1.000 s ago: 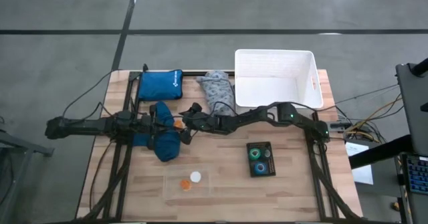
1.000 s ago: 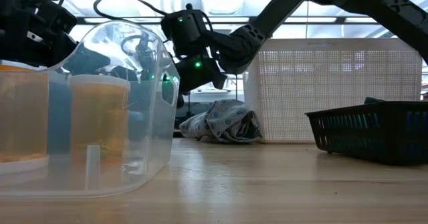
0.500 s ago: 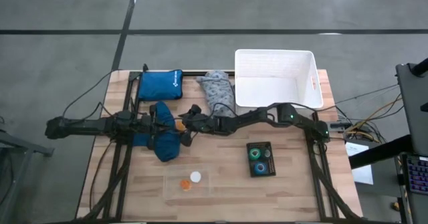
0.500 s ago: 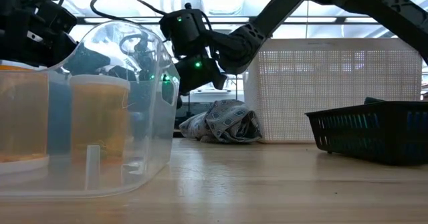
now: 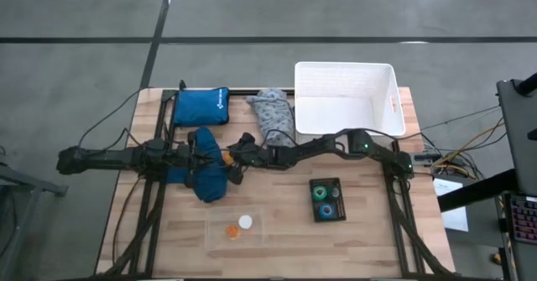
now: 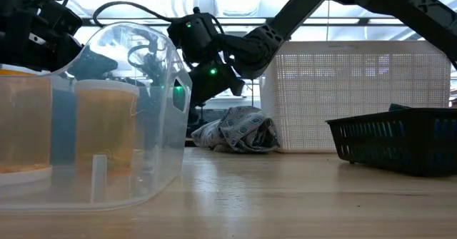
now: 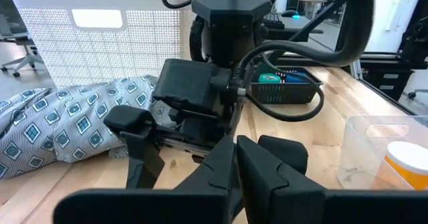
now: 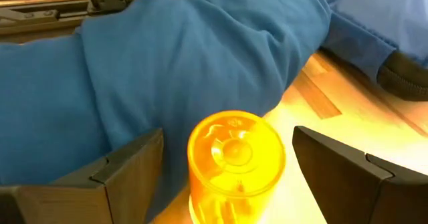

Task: Pick & place medical supplies in basket/bin
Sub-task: Put the orange pill bottle into the transparent bin

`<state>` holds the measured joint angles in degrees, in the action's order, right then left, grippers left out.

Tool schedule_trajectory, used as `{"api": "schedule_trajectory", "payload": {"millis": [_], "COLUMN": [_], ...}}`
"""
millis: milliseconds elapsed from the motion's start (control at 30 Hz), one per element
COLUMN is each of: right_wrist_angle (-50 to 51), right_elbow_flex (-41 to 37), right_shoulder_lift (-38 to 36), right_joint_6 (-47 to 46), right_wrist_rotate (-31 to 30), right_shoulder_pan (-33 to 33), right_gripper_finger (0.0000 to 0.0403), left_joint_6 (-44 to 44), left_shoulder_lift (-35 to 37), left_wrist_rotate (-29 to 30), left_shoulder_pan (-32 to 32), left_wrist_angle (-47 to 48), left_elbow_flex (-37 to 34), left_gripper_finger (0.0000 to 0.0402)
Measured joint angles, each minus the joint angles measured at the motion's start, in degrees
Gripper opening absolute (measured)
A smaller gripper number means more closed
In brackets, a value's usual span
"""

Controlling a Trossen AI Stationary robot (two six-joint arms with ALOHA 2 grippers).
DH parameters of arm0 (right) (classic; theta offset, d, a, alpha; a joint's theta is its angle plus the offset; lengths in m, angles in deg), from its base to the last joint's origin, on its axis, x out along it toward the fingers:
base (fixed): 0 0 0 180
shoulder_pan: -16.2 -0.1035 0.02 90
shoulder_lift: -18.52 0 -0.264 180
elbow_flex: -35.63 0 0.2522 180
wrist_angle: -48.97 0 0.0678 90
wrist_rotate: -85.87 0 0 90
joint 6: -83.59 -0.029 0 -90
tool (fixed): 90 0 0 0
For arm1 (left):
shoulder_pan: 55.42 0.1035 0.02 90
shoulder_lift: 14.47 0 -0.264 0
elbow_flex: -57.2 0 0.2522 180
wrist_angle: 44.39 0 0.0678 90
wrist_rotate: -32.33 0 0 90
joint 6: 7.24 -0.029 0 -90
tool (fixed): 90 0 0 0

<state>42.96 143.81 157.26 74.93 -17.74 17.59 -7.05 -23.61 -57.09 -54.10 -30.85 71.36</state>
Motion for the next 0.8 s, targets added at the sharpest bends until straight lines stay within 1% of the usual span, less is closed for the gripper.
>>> {"api": "schedule_trajectory", "payload": {"millis": [200, 300, 600, 800], "right_wrist_angle": [0.1, 0.1, 0.1, 0.1], "right_elbow_flex": [-0.1, -0.1, -0.1, -0.1], "right_shoulder_lift": [0.0, 0.0, 0.0, 0.0], "right_joint_6": [-0.6, -0.5, 0.2, 0.7], "right_wrist_rotate": [-0.1, -0.2, -0.3, -0.3], "right_shoulder_pan": [0.0, 0.0, 0.0, 0.0], "right_gripper_finger": [0.0326, 0.0316, 0.0234, 0.0194], "left_joint_6": [0.0, 0.0, 0.0, 0.0], "left_shoulder_lift": [0.0, 0.0, 0.0, 0.0], "left_wrist_rotate": [0.0, 0.0, 0.0, 0.0], "left_shoulder_pan": [0.0, 0.0, 0.0, 0.0], "left_wrist_angle": [0.0, 0.0, 0.0, 0.0], "left_elbow_flex": [0.0, 0.0, 0.0, 0.0], "left_gripper_finger": [0.0026, 0.0026, 0.0026, 0.0026]}}
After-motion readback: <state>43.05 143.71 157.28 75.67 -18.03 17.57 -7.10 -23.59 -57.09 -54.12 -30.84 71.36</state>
